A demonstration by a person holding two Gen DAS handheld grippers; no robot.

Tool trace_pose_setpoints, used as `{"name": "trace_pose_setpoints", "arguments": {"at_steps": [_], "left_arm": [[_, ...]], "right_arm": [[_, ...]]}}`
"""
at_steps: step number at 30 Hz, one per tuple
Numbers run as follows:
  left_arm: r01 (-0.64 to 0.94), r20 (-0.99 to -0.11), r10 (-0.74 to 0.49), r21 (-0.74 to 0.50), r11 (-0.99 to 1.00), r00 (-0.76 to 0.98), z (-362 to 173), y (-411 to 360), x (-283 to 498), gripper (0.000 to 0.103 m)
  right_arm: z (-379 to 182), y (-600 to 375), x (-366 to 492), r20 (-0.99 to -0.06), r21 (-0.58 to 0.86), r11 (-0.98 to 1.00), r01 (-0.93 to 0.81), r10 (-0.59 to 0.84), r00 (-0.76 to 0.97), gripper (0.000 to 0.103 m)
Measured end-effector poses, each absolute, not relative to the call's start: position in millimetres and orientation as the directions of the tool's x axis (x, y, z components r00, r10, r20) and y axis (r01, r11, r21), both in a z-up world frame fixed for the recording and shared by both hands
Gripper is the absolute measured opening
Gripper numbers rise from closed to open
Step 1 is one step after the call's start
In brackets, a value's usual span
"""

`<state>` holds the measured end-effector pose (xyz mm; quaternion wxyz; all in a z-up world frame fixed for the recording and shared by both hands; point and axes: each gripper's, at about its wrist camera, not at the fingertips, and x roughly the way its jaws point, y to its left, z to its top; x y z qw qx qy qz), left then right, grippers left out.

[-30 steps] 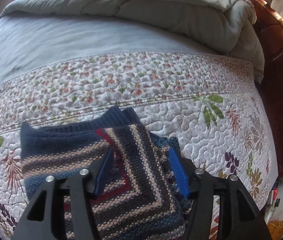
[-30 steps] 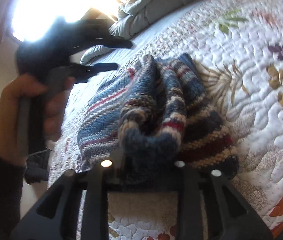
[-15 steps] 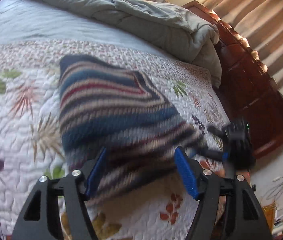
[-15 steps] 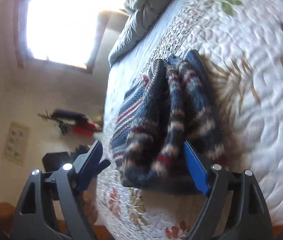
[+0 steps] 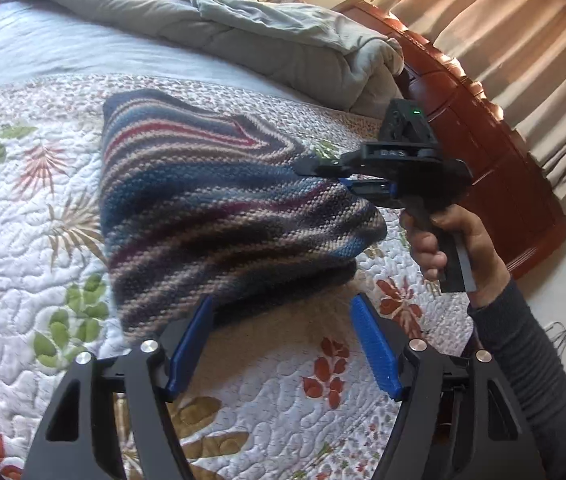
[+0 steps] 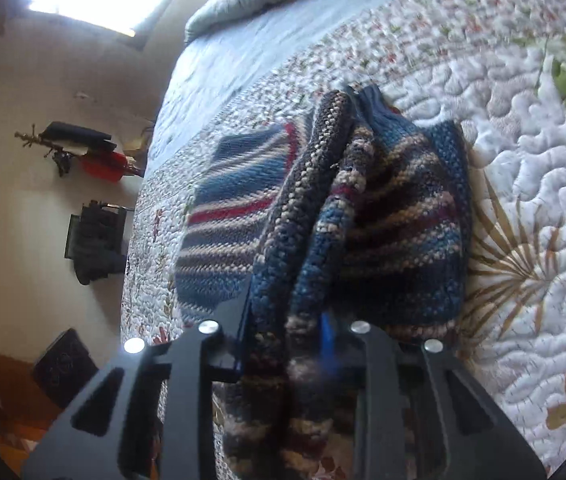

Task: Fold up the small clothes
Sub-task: 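Press the folded sweater flat with the right gripper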

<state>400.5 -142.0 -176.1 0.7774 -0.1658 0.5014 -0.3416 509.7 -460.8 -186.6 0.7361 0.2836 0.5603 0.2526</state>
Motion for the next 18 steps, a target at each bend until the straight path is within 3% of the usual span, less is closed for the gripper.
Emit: {"name": "trace_pose_setpoints", "arguments": {"at_steps": [3, 7, 9, 13, 18], "left_arm": [[0.355, -0.651, -0.723, -0.635, 0.686, 0.232, -183.0, -142.8, 395.1, 0.071], [0.368, -0.669, -0.714, -0.623, 0.690, 0.206, -193.0, -148.5, 392.5, 0.071], [0.362, -0.670, -0.713, -0.625, 0.692, 0.206, -193.8, -148.1, 392.9, 0.071], [0.359, -0.657, -0.722, -0.634, 0.685, 0.218, -189.5, -142.9, 387.5, 0.071], [0.356, -0.639, -0.741, -0.656, 0.665, 0.208, -202.8, -142.5, 362.4, 0.071]], "right_arm": [[-176.1, -468.1, 480.9, -0.676, 0.694, 0.716, -0.070, 0.682, 0.280, 0.024], [-219.9, -486.6, 467.9, -0.719, 0.664, 0.748, 0.017, 0.631, 0.293, 0.024], [-231.7, -490.5, 466.3, -0.678, 0.704, 0.710, 0.016, 0.665, 0.313, 0.028], [-227.6, -501.6, 478.1, -0.635, 0.743, 0.668, 0.028, 0.691, 0.345, 0.068], [-230.2, -501.4, 521.4, -0.616, 0.770, 0.635, 0.064, 0.713, 0.336, 0.069]]}}
